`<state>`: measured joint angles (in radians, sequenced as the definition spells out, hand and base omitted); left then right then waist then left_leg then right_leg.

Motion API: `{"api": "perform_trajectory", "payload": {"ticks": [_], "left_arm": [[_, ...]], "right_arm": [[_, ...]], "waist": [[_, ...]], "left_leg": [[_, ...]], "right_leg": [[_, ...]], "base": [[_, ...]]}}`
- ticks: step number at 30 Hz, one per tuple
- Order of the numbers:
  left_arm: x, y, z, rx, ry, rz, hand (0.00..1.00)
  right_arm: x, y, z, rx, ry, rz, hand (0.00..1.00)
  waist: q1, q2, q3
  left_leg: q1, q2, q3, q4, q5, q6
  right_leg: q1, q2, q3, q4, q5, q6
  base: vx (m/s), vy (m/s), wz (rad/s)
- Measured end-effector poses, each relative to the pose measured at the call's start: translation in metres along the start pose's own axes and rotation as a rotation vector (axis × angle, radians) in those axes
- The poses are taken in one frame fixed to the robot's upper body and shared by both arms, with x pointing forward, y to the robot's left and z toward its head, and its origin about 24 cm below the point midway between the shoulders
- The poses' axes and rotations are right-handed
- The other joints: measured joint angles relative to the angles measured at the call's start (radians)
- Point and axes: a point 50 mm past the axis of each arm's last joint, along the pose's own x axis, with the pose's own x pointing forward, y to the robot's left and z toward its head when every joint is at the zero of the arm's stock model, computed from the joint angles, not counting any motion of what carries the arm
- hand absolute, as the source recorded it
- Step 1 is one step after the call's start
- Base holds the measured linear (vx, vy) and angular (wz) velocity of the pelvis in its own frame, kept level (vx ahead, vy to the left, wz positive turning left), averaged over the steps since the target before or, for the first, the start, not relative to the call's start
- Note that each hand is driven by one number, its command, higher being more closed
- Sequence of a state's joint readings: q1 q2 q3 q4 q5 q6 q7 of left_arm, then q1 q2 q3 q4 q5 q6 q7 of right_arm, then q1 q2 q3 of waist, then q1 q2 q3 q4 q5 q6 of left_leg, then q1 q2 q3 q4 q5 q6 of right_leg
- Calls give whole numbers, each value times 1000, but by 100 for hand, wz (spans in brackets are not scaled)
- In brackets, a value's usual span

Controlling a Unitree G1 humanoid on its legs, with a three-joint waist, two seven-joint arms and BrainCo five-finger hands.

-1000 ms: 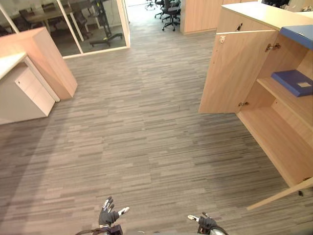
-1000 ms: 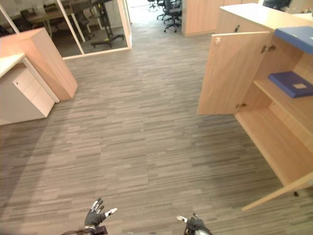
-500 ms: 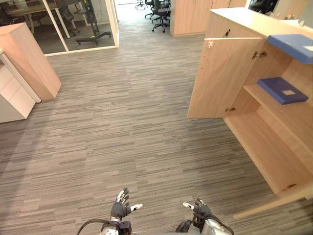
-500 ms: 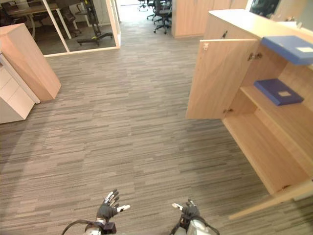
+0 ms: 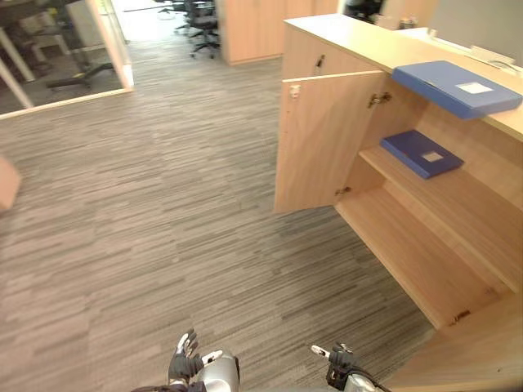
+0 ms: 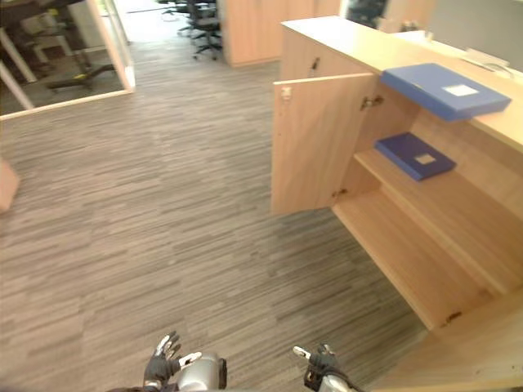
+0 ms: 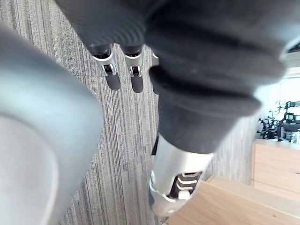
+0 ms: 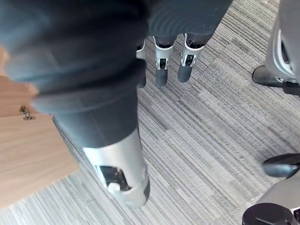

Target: Walk over to the cabinet, pick up the folder, carry it to the office cabinet, place the folder inside the office cabinet, then close the office cabinet door

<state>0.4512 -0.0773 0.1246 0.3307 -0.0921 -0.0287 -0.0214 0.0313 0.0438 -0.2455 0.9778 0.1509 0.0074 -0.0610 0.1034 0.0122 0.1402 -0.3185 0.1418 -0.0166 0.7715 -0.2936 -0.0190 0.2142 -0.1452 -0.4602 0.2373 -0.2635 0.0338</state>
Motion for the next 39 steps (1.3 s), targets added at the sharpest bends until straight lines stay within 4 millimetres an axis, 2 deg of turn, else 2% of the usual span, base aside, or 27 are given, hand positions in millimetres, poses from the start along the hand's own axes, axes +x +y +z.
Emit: {"api": "perform_trajectory", "payload": {"ticks": [1,3,4,5,6,8,9,11,12,14,15,16,18,20,22,23,24,25,26,27,28,29,31,32,36,38,39], "left_arm": [[0,2,0,-5,0,10,0],[0,9,-1,-26,2,48,0],[0,15,-3,-41,10,86,0],[7,24,6,-60,-18,138,0],[10,24,10,-60,-31,149,0],[11,28,11,-65,-30,180,0],[11,29,8,-67,-21,188,0],[10,32,-2,-71,22,209,0],[9,32,-5,-70,34,209,0],[9,32,-13,-70,70,210,0],[7,33,-22,-70,105,215,0],[7,33,-23,-71,111,218,0],[4,37,-35,-61,157,233,0],[1,40,-41,-51,183,246,0],[0,44,-48,-60,214,271,0],[0,47,-52,-71,240,293,0],[1,49,-55,-81,257,310,0],[3,50,-54,-82,260,313,0],[7,53,-50,-76,253,319,0],[9,55,-47,-76,244,324,0],[12,59,-41,-76,221,339,0],[15,56,-40,-85,223,338,0],[22,39,-35,-134,195,315,0],[27,32,-31,-131,188,291,0],[31,26,-30,-130,197,275,0],[30,27,-32,-143,204,286,0],[29,28,-33,-145,206,289,0]], "right_arm": [[0,0,0,-1,1,0,0],[-1,-1,-2,-2,5,-3,0],[-1,0,-5,0,13,-5,0],[-2,7,-13,7,43,7,0],[-2,8,-16,-1,57,15,0],[0,10,-9,11,39,19,0],[0,10,-8,12,35,19,0],[0,6,-9,36,36,3,0],[0,5,-10,43,39,-2,0],[-2,-5,-18,43,69,-30,0],[-4,-15,-28,60,106,-59,0],[-4,-16,-26,60,99,-63,0],[-4,-28,-26,48,102,-90,0],[-4,-34,-27,53,110,-102,0],[-2,-35,-21,74,93,-104,0],[1,-34,-14,89,79,-101,0],[3,-31,-8,90,64,-93,0],[3,-30,-6,88,57,-91,0],[3,-31,-5,90,46,-93,0],[2,-31,-5,92,41,-92,0],[1,-30,-11,98,49,-91,0],[-2,-35,-16,101,50,-108,0],[-3,-39,-13,101,36,-117,0],[-3,-39,-14,107,37,-120,0],[-7,-46,-28,157,77,-158,0],[-8,-48,-32,194,91,-178,0],[-8,-48,-33,198,93,-180,0]], "waist": [[1,-4,2],[1,-9,2],[5,-7,-3],[6,-59,-17],[6,-61,-21],[18,-58,-28],[22,-59,-39],[27,-60,-78],[27,-61,-85],[25,-55,-109],[18,-37,-121],[14,-34,-123],[-15,-29,-133],[-16,-21,-142],[-22,4,-135],[-26,11,-111],[-35,14,-84],[-38,11,-73],[-39,-10,-54],[-38,-24,-43],[-45,-60,-27],[-48,-64,-33],[-53,-35,-32],[-55,-33,-33],[-69,-25,-43],[-83,-14,-53],[-83,-10,-60]], "left_leg": [[-1,-5,-31,-64,6,-6],[3,-25,-144,-255,67,-17],[25,-37,-164,-308,205,-116],[25,-94,-153,-276,181,-93],[16,-106,-159,-246,161,-83],[7,-141,-167,-144,103,-60],[12,-146,-155,-136,87,-52],[56,-186,-91,-172,17,-5],[66,-202,-70,-180,9,4],[116,-249,12,-237,1,39],[167,-272,47,-292,16,69],[178,-276,55,-307,22,76],[267,-300,80,-396,52,94],[292,-293,97,-417,54,92],[304,-245,127,-443,59,88],[333,-196,137,-476,63,79],[376,-152,148,-508,54,73],[397,-138,149,-522,52,67],[440,-126,161,-543,43,52],[456,-124,166,-545,37,41],[493,-139,164,-545,22,19],[512,-139,136,-535,3,4],[485,-116,78,-520,-1,-1],[472,-110,33,-525,-3,-3],[476,-48,-53,-494,-43,-4],[432,-10,-82,-354,-64,-15],[397,-2,-81,-277,-68,-22]], "right_leg": [[11,-13,10,-10,7,12],[43,-55,41,-32,26,46],[66,-79,60,-49,39,93],[73,-135,61,-76,67,117],[71,-137,68,-89,93,115],[70,-169,93,-120,218,114],[62,-182,105,-124,242,115],[18,-264,168,-117,296,112],[6,-291,179,-112,305,112],[-45,-382,195,-50,330,89],[-116,-435,198,103,313,62],[-131,-447,197,142,304,46],[-195,-494,115,327,273,-102],[-196,-500,61,317,282,-119],[-233,-446,43,355,206,-13],[-291,-361,50,438,90,46],[-333,-272,14,511,4,53],[-352,-243,-16,536,-24,46],[-396,-210,-52,558,-36,41],[-412,-204,-63,549,-35,42],[-419,-207,-87,440,-2,27],[-398,-193,-114,410,1,-58],[-376,-138,-154,353,-8,-56],[-369,-111,-176,339,-24,-67],[-304,-29,-245,275,-63,-67],[-248,44,-264,194,-63,-61],[-240,60,-266,177,-62,-61]], "base": [[474,455,-95],[436,476,-63],[429,529,-39],[407,508,-29],[346,451,-18],[291,414,-62],[276,394,-102],[218,388,-108],[126,454,-101],[47,389,-92],[0,228,-69],[-8,222,-57],[24,111,-29],[112,22,-44],[59,-99,-80],[-13,-247,-100],[-10,-306,-90],[10,-283,-60],[21,-243,-31],[28,-318,-15],[75,-313,9],[114,-293,14],[147,-232,17],[111,-187,19],[108,-135,33],[185,-43,22],[185,-19,1]]}}
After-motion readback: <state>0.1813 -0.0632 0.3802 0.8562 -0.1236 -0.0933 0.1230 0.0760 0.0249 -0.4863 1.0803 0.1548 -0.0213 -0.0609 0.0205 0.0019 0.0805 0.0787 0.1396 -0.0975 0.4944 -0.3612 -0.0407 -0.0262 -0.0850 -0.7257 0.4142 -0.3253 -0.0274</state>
